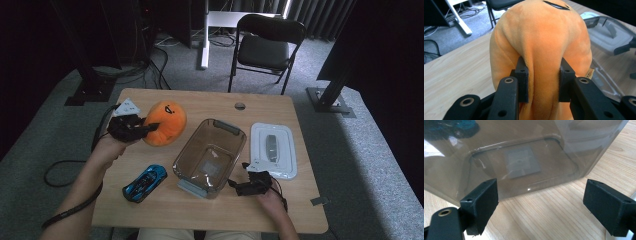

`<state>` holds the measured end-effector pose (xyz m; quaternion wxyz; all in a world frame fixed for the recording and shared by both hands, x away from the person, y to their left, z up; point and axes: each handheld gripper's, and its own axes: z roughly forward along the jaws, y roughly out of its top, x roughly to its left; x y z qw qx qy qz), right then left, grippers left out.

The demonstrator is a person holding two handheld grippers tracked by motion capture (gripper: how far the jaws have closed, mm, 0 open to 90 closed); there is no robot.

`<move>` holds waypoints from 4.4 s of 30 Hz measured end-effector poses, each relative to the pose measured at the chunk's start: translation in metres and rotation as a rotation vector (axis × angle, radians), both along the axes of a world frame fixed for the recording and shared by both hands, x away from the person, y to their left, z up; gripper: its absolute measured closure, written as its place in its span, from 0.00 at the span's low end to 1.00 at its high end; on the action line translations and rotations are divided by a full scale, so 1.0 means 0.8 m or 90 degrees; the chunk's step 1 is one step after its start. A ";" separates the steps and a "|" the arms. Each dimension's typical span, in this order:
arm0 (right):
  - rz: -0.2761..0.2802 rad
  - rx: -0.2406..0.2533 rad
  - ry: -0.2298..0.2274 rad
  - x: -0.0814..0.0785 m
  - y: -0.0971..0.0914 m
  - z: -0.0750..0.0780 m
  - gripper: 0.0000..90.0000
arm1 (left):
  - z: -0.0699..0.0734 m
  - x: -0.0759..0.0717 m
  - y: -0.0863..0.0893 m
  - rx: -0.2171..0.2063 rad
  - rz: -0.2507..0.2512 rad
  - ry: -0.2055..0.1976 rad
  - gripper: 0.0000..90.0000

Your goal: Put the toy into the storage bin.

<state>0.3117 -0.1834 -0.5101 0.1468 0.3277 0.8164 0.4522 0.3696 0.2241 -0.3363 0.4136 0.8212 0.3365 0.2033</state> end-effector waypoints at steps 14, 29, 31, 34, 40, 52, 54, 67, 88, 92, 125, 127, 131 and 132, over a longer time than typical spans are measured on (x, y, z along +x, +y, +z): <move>0.007 -0.005 -0.003 -0.008 -0.009 -0.004 0.14 | 0.034 0.010 -0.043 0.010 -0.040 -0.013 0.78; 0.092 -0.018 0.022 -0.035 -0.045 -0.015 0.14 | 0.026 0.024 -0.088 0.021 -0.081 0.001 0.78; 0.093 -0.030 0.022 -0.037 -0.047 -0.016 0.14 | 0.024 0.025 -0.095 0.020 -0.090 0.005 0.78; 0.093 -0.042 0.034 -0.040 -0.051 -0.018 0.14 | 0.023 0.027 -0.105 0.027 -0.098 0.006 0.78; 0.091 -0.046 0.040 -0.043 -0.055 -0.018 0.15 | 0.020 0.030 -0.127 0.038 -0.115 0.013 0.78; 0.088 -0.050 0.040 -0.044 -0.056 -0.018 0.15 | 0.002 0.041 -0.165 0.051 -0.139 0.035 0.77; 0.088 -0.049 0.042 -0.043 -0.056 -0.018 0.15 | -0.003 0.044 -0.168 0.049 -0.133 0.041 0.77; 0.080 -0.107 0.026 -0.045 -0.049 -0.020 0.15 | -0.013 0.039 -0.183 0.059 -0.141 0.053 0.77; 0.078 -0.106 0.036 -0.043 -0.050 -0.021 0.15 | -0.031 0.026 -0.189 0.097 -0.158 0.081 0.77; 0.077 -0.106 0.035 -0.044 -0.050 -0.021 0.15 | -0.033 0.027 -0.189 0.093 -0.156 0.084 0.76; 0.076 -0.094 0.038 -0.044 -0.052 -0.020 0.15 | -0.068 0.038 -0.204 0.142 -0.165 0.146 0.69; 0.076 -0.093 0.039 -0.044 -0.052 -0.020 0.15 | -0.070 0.039 -0.206 0.145 -0.167 0.151 0.69; 0.076 -0.091 0.040 -0.044 -0.052 -0.020 0.15 | -0.072 0.040 -0.208 0.146 -0.169 0.158 0.68; 0.076 -0.091 0.040 -0.044 -0.052 -0.020 0.15 | -0.072 0.040 -0.208 0.146 -0.169 0.160 0.68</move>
